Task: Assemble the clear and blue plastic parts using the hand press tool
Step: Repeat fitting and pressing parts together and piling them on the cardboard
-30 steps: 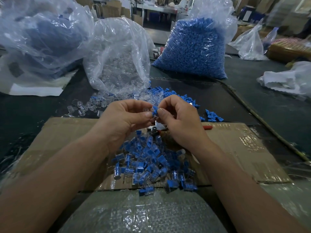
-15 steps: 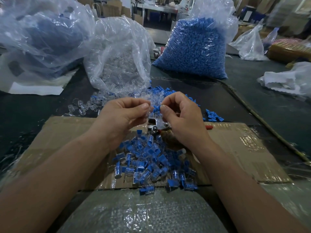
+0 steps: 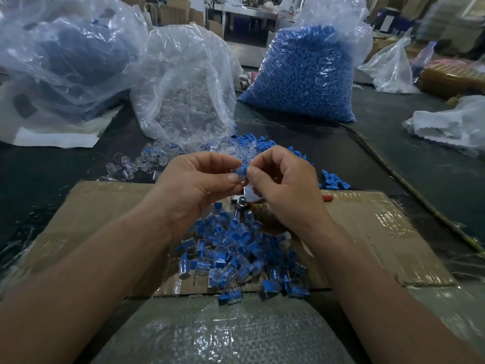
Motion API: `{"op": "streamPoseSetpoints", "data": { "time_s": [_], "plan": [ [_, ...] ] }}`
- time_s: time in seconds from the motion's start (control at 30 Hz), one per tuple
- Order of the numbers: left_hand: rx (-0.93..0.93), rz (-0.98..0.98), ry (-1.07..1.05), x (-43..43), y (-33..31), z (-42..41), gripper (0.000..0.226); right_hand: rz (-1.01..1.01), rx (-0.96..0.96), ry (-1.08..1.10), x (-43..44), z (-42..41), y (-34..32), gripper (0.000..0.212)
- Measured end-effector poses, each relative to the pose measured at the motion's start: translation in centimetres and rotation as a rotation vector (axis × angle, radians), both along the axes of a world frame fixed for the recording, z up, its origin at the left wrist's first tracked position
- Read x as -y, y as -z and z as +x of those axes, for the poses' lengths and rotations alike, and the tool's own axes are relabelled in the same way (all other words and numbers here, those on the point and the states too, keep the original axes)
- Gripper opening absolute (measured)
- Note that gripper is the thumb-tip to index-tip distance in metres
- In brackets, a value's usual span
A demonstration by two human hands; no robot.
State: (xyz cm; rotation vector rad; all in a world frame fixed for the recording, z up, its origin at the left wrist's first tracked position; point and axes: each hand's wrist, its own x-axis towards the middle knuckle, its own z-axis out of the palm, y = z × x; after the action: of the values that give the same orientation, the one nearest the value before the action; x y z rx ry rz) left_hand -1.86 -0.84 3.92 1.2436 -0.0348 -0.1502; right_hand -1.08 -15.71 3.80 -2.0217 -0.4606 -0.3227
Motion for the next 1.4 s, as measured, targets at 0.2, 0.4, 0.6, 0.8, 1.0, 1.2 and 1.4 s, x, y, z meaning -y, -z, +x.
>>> {"op": "streamPoseSetpoints", "data": {
  "time_s": [0.2,0.4,0.6,0.8,1.0,1.2,1.4],
  "plan": [
    [0.121,0.154,-0.081,0.3,0.3,-0.1,0.015,0.027,-0.023,0.037,0.2,-0.1,-0.2,0.022],
    [0.151,0.175,-0.06,0.1,0.2,-0.2,0.015,0.098,-0.114,-0.082,0.5,-0.2,-0.6,0.016],
    [0.105,0.06,0.037,0.0,0.0,0.0,0.025,0.099,-0.141,-0.12,0.6,-0.1,-0.6,0.016],
    [0.093,0.077,0.011,-0.2,0.0,0.0,0.012,0.075,-0.052,-0.127,0.2,-0.1,-0.5,0.019],
    [0.041,-0.004,-0.012,-0.3,-0.2,0.0,0.008,0.129,-0.044,-0.26,0.4,-0.1,-0.2,0.027],
    [0.013,0.123,0.016,-0.3,-0.2,0.0,0.008,0.056,0.134,-0.219,0.5,0.2,0.3,0.034],
    [0.001,0.045,0.05,-0.5,-0.5,0.0,0.013,0.109,0.168,-0.194,0.8,0.4,0.4,0.035]
  ]
}}
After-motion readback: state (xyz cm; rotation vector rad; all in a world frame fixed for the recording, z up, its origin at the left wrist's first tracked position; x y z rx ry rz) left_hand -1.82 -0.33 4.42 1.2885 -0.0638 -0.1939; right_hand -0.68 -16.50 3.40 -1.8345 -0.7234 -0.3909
